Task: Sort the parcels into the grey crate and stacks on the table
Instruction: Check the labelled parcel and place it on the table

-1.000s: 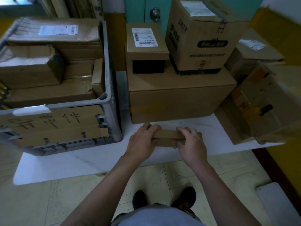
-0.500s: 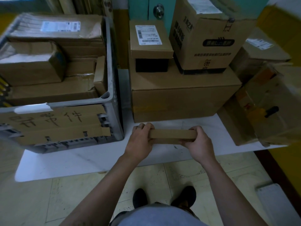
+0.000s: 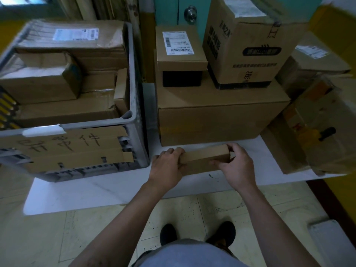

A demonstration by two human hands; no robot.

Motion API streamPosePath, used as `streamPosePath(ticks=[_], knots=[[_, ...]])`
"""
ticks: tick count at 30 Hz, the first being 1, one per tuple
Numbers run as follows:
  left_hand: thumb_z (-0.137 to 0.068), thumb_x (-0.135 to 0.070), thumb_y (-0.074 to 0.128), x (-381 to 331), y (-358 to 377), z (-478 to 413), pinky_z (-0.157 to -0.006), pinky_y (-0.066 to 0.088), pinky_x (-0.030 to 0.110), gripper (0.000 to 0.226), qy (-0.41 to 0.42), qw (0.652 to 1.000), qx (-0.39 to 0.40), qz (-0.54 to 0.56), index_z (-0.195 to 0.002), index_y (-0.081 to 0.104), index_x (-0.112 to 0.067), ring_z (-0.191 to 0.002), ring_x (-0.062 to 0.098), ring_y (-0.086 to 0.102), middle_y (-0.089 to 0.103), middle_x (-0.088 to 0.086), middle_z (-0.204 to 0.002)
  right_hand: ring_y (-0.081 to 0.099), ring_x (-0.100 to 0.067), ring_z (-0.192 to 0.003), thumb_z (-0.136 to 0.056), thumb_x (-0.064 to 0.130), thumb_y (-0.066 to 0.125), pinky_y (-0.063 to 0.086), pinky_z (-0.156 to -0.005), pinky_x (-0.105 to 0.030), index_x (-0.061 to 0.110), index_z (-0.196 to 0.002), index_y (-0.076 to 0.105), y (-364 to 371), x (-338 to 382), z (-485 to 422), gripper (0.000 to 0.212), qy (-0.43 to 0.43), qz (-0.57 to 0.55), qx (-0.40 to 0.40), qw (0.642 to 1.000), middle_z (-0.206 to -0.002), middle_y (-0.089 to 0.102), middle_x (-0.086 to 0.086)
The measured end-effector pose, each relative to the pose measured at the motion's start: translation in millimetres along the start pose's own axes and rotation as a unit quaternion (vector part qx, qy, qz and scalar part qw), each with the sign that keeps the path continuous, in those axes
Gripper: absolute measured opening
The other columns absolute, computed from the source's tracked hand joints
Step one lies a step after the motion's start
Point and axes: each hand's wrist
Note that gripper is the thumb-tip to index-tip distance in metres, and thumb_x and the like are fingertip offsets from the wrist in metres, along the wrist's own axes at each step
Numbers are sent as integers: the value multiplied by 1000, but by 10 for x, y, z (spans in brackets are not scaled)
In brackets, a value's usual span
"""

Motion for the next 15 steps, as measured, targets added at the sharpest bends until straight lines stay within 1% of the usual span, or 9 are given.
streamPosePath(ticks=[2, 5, 7, 9, 12, 13, 15], knots=[[-95, -35, 63, -16, 9, -3, -96, 38, 42, 37, -4, 999, 5, 33, -130, 51, -27, -109, 23, 54, 59, -2, -113, 56, -15, -105, -70, 30, 88, 53, -92, -43, 23, -127, 57, -9, 33, 0, 66, -15, -3, -7, 1000, -115, 57, 6], [-95, -33, 64, -51, -6, -6, -95, 41, 43, 36, -2, 998, 0, 66, -128, 52, -28, -106, 23, 54, 53, -6, -105, 54, -13, -105, -70, 29, 88, 53, -93, -40, 23, -132, 56, -43, 77, 7, 69, -34, -4, -26, 999, -117, 54, 8], [-94, -29, 65, -60, -11, -16, -94, 44, 45, 34, -2, 996, -3, 95, -126, 55, -27, -102, 24, 54, 50, -7, -100, 52, -11, -106, -71, 29, 87, 52, -93, -38, 22, -135, 55, -62, 101, 15, 72, -48, -7, -40, 998, -120, 54, 7], [-93, -26, 66, -61, -3, -23, -91, 48, 46, 28, -8, 990, -2, 141, -119, 57, -28, -98, 24, 55, 51, -7, -97, 50, -10, -108, -73, 31, 86, 50, -94, -35, 22, -138, 53, -70, 113, 15, 74, -64, -8, -46, 997, -125, 54, 3], [-95, -21, 65, -52, 23, -3, -81, 52, 38, 19, -32, 973, 19, 230, -108, 53, -29, -95, 22, 58, 59, -2, -102, 51, -17, -117, -75, 35, 84, 47, -95, -30, 22, -140, 52, -57, 83, 14, 74, -67, 2, -65, 996, -133, 49, -2], [-97, -20, 63, -52, 26, 15, -79, 51, 37, 17, -41, 964, 27, 260, -107, 52, -27, -94, 22, 60, 62, -1, -103, 49, -20, -122, -73, 37, 84, 45, -97, -31, 21, -140, 51, -48, 59, 17, 76, -60, 10, -81, 995, -137, 46, -4], [-99, -19, 60, -47, 29, 42, -80, 52, 39, 14, -57, 950, 35, 305, -108, 51, -24, -94, 21, 62, 64, 0, -103, 39, -28, -131, -69, 42, 86, 43, -102, -40, 19, -143, 46, -31, -5, 22, 88, -40, 22, -109, 993, -144, 40, -10]])
Point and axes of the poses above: each hand's wrist, its own z-axis away from the middle knuckle, its own y-axis out of the palm, x = y × z
